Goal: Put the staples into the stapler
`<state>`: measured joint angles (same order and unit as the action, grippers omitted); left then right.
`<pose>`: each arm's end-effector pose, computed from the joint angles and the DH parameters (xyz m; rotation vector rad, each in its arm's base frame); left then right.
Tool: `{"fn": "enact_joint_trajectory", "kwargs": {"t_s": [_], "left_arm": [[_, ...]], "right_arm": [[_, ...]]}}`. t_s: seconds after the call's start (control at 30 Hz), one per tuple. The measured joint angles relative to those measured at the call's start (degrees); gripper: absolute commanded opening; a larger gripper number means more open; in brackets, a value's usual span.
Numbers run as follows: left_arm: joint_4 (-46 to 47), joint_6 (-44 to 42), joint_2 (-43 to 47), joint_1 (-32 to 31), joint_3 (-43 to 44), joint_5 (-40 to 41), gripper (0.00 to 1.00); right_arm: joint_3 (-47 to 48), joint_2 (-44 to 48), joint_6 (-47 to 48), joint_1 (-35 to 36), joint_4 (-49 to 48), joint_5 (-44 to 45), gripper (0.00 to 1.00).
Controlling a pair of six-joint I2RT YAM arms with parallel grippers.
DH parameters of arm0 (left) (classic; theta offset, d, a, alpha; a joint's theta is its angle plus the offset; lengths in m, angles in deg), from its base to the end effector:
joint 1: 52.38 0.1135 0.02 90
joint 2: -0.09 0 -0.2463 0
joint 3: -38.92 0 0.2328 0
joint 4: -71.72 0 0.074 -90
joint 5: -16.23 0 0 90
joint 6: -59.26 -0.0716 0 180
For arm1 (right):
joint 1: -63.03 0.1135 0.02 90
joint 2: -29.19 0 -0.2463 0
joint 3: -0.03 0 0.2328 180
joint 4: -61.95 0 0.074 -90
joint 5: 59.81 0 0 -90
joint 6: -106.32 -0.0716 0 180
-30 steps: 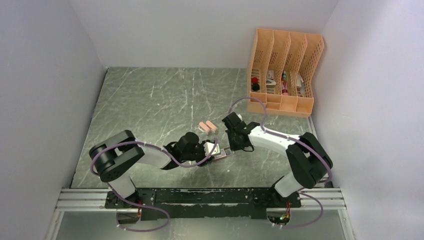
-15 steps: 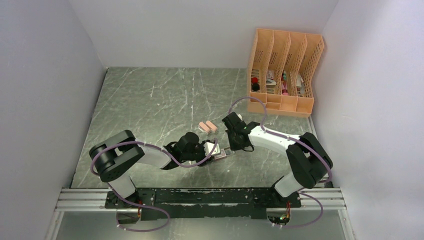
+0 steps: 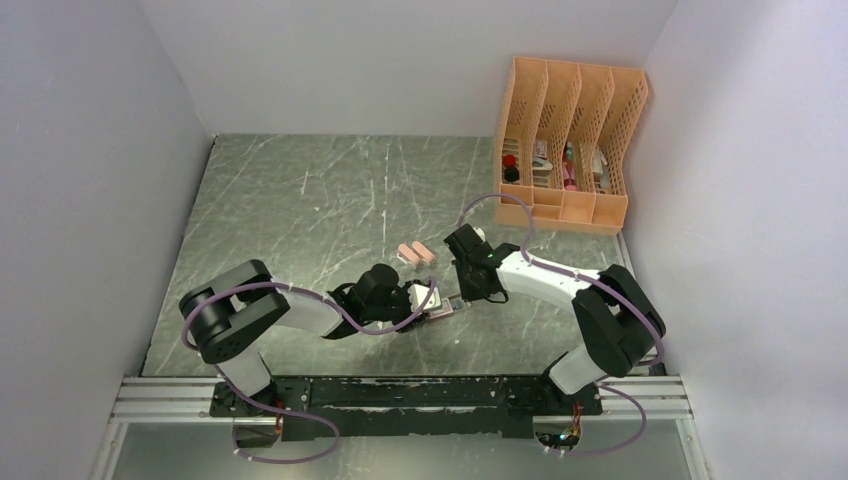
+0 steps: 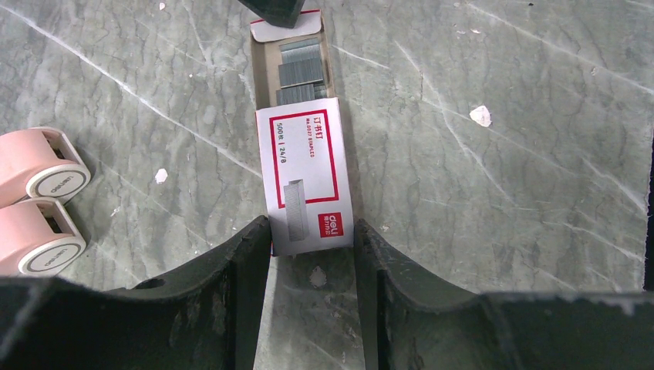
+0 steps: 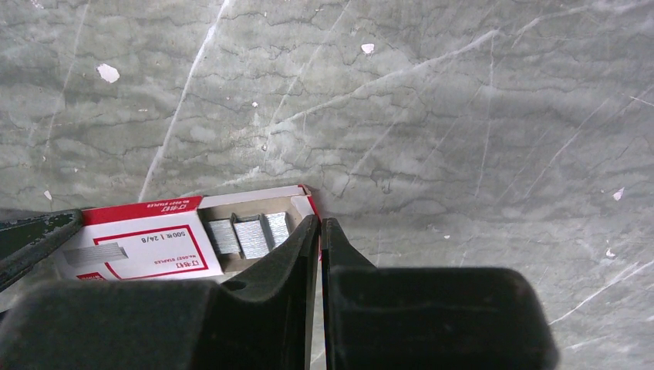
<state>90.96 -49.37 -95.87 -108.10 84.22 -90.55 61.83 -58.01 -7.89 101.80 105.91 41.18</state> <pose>0.1602 -0.2718 0.1041 1.4504 1.6163 -0.6887 0.2184 0.1579 0.1246 -0.2991 2.7196 0.0358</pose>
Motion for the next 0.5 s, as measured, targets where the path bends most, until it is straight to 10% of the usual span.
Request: {"fn": "enact_joint_trajectory", "kwargs": {"t_s": [0.5], "left_arm": [[-0.37, -0.07, -0.39, 0.0, 0.66, -0.2, 0.46]], "right_arm": [[0.0, 3.06, 0.46, 0.0, -1.81, -3.28, 0.26]]}}
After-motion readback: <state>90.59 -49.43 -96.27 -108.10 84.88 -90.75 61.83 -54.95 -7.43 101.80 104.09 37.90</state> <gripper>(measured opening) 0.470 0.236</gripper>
